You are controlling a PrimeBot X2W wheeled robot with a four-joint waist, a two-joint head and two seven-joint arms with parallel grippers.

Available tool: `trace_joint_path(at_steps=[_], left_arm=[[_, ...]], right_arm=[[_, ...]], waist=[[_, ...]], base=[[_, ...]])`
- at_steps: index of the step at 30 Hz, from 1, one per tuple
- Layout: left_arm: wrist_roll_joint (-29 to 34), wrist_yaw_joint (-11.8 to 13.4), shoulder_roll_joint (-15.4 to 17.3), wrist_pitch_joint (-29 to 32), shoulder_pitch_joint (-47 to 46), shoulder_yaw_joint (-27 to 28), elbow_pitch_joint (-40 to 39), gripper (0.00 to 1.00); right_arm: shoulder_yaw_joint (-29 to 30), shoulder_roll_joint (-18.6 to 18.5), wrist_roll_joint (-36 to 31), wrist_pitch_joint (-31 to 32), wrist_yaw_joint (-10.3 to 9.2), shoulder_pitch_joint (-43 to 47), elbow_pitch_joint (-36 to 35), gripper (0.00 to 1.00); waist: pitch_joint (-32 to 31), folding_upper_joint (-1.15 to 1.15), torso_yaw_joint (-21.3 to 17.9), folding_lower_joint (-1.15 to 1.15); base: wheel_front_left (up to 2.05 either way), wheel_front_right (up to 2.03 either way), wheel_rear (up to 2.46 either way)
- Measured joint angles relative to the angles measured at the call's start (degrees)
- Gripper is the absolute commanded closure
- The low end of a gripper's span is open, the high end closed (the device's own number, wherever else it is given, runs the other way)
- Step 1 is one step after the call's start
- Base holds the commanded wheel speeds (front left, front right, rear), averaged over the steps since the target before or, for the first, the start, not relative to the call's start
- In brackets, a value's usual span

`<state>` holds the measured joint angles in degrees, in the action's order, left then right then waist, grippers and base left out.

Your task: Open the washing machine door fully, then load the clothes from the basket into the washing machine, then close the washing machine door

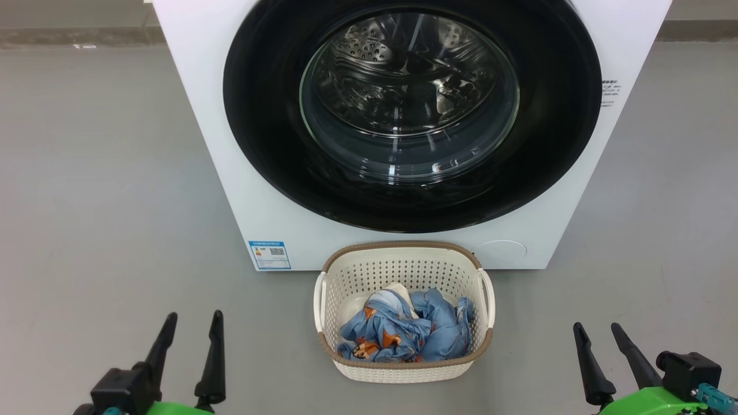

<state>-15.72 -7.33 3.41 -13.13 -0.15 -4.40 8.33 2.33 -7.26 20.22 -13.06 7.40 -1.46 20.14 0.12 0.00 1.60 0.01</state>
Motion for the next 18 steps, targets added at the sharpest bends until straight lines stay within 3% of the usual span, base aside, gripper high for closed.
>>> trace_joint_path(at_steps=[9,18], left_arm=[[5.38,-0.01,0.01,-1.18,0.02,-0.32,-0.05,0.0],[5.41,-0.01,0.01,-1.35,0.21,-0.26,0.22,0.0]], right_arm=[[0.44,-0.3,-5.77,-1.21,0.0,0.0,0.0,0.0],[0.85,-0.29,-6.05,-1.21,0.0,0.01,0.0,0.0]], waist=[[0.01,0.0,0.21,0.0],[-0.11,0.0,0.1,0.0]], base=[[0.0,0.0,0.0],[0.0,0.0,0.0]])
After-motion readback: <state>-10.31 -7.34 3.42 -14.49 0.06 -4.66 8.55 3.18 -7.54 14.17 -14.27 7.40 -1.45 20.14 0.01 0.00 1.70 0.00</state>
